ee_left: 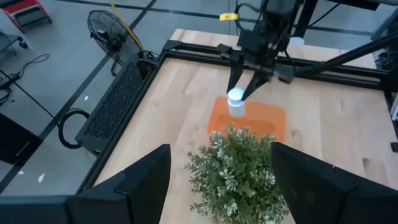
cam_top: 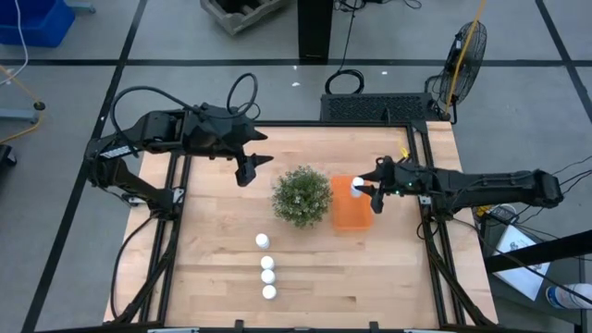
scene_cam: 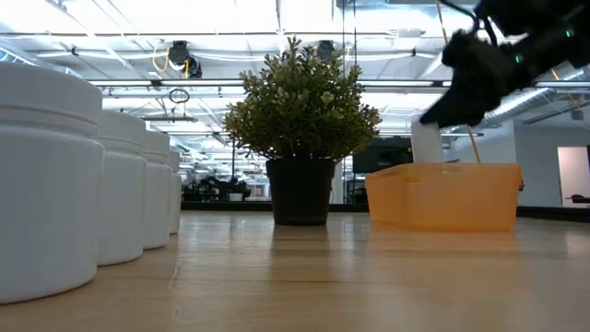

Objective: Pick and place pill bottles into a basket
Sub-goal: Put the white medicine bottle into the orange bin

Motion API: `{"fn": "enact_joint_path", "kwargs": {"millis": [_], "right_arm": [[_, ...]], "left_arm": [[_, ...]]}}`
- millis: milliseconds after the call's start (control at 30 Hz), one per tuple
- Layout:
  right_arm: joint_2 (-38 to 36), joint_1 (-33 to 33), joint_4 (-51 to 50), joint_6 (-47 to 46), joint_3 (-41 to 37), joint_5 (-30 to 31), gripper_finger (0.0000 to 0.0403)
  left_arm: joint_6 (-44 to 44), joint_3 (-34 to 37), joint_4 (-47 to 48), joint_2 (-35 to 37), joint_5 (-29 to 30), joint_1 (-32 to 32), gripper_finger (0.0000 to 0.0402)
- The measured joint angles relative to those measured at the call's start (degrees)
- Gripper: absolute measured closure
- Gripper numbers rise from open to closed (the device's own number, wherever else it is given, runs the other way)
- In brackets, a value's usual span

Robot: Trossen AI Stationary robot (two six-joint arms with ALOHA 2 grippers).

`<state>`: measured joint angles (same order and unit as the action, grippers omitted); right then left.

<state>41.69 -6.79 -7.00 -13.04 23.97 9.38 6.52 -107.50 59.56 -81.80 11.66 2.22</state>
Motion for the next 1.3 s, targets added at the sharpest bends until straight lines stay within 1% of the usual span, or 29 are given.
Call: {"fn": "enact_joint_path", "kwargs": {"millis": [133,367,500,767,900,1067,1233,1300], "right_arm": [[0.0,-0.1,4.5,-0.1,-5.1,2.8,0.0258],[0.0,-2.1,13.1,-1.6,-12.2,2.8,0.0258],[0.0,-3.4,13.3,-2.7,-14.3,2.6,0.0258],[0.5,-5.1,18.9,-2.2,-16.6,2.4,0.0258],[1.8,-6.1,19.5,-1.0,-16.6,2.4,0.0258],[4.0,-7.4,21.0,-0.7,-16.5,-0.2,0.0255],[6.5,-7.5,24.1,-0.6,-16.5,-1.0,0.0258],[7.4,-7.5,25.5,0.5,-16.5,-3.6,0.0257]], "left_arm": [[0.0,0.0,-0.1,0.0,0.0,0.0,0.0125],[1.4,0.0,-0.1,0.0,0.0,0.0,0.0135],[1.5,0.0,-0.1,0.0,0.0,0.0,0.0140],[1.5,0.0,-0.1,0.0,0.0,0.0,0.0136],[1.7,0.0,-0.1,0.0,-0.2,0.0,0.0139],[1.8,0.0,-0.1,0.0,-1.6,-0.1,0.0148],[2.2,0.0,-0.1,0.0,-1.7,-0.5,0.0145],[2.2,0.0,-0.1,0.0,-1.7,-0.5,0.0143]]}}
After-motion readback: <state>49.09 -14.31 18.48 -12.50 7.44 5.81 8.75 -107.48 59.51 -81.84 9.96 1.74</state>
